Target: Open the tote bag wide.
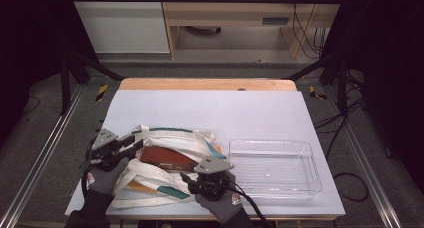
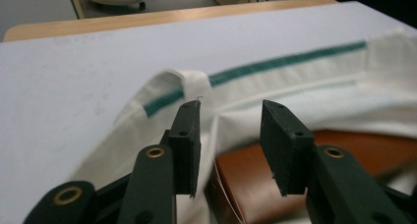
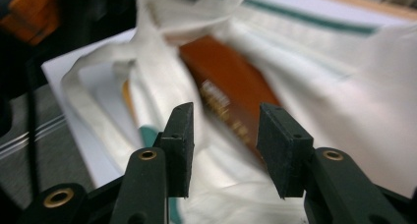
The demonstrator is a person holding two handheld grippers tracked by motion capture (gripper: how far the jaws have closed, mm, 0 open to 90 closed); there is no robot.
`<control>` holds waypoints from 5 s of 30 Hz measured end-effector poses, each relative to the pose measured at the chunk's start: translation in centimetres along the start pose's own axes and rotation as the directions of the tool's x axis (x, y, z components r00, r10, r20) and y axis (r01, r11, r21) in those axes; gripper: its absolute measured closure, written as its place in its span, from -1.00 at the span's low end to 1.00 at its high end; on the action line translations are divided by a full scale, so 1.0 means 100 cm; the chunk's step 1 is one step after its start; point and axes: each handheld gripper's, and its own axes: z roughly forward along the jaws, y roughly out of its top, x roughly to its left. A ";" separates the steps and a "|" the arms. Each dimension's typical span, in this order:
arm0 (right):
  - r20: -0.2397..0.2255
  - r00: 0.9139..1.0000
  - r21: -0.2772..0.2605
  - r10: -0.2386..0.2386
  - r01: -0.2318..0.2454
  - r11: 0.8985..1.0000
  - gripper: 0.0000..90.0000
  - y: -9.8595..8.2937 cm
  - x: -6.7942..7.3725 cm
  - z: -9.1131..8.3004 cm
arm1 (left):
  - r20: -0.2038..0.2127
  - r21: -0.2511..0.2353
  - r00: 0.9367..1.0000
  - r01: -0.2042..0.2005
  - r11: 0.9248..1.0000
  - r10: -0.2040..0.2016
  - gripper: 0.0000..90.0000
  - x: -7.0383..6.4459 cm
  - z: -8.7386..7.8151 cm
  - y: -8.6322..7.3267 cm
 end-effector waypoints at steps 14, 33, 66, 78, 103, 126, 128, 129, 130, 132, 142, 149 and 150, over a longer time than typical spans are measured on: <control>0.128 0.992 0.015 -0.001 -0.001 1.000 0.48 0.019 -0.031 -0.011 | 0.048 0.128 0.997 -0.073 0.989 0.067 0.44 -0.015 -0.006 -0.047; 0.131 0.991 -0.009 0.023 -0.022 1.000 0.89 0.030 -0.013 0.009 | 0.057 0.194 0.995 -0.088 0.977 0.078 0.47 -0.016 -0.003 -0.059; 0.324 0.943 0.137 0.076 -0.126 0.982 1.00 0.009 -0.024 0.070 | 0.079 0.254 0.994 -0.090 0.963 0.072 0.83 -0.019 0.003 -0.063; 0.384 0.920 0.106 0.084 -0.134 0.985 1.00 0.009 -0.032 0.070 | 0.085 0.257 0.994 -0.091 0.962 0.071 0.83 -0.018 0.003 -0.063; 0.480 0.867 0.116 0.135 -0.215 0.970 0.90 0.005 -0.040 0.074 | 0.099 0.239 0.993 -0.080 0.968 0.058 0.78 -0.016 0.002 -0.063; 0.273 0.959 -0.109 0.080 -0.051 0.993 0.14 0.041 -0.022 0.015 | 0.116 0.054 0.991 -0.076 0.996 0.069 0.22 -0.007 -0.020 -0.029; 0.263 0.961 -0.107 0.085 -0.059 0.993 0.09 0.043 -0.029 0.009 | 0.111 0.050 0.990 -0.087 0.995 0.081 0.18 -0.006 -0.020 -0.024; 0.259 0.962 -0.110 0.091 -0.064 0.992 0.06 0.043 -0.033 0.005 | 0.108 0.046 0.990 -0.093 0.995 0.087 0.16 -0.006 -0.020 -0.021; 0.257 0.962 -0.110 0.091 -0.065 0.992 0.02 0.044 -0.037 0.001 | 0.108 0.043 0.990 -0.096 0.994 0.091 0.15 -0.006 -0.020 -0.018; 0.267 0.959 -0.114 0.095 -0.066 0.991 -0.01 0.045 -0.044 -0.008 | 0.112 0.038 0.988 -0.108 0.993 0.103 0.14 -0.007 -0.018 -0.012; 0.286 0.957 -0.130 0.053 -0.016 0.991 -0.25 0.034 -0.070 -0.053 | 0.155 0.050 0.978 -0.152 0.987 0.142 0.09 -0.016 0.003 0.009; 0.293 0.955 -0.148 0.056 -0.013 0.989 -0.34 0.005 -0.088 -0.080 | 0.189 0.090 0.967 -0.188 0.978 0.169 -0.04 -0.015 0.018 0.008; 0.293 0.955 -0.141 0.052 -0.011 0.990 -0.35 0.002 -0.090 -0.083 | 0.192 0.092 0.966 -0.193 0.977 0.172 -0.06 -0.014 0.019 0.008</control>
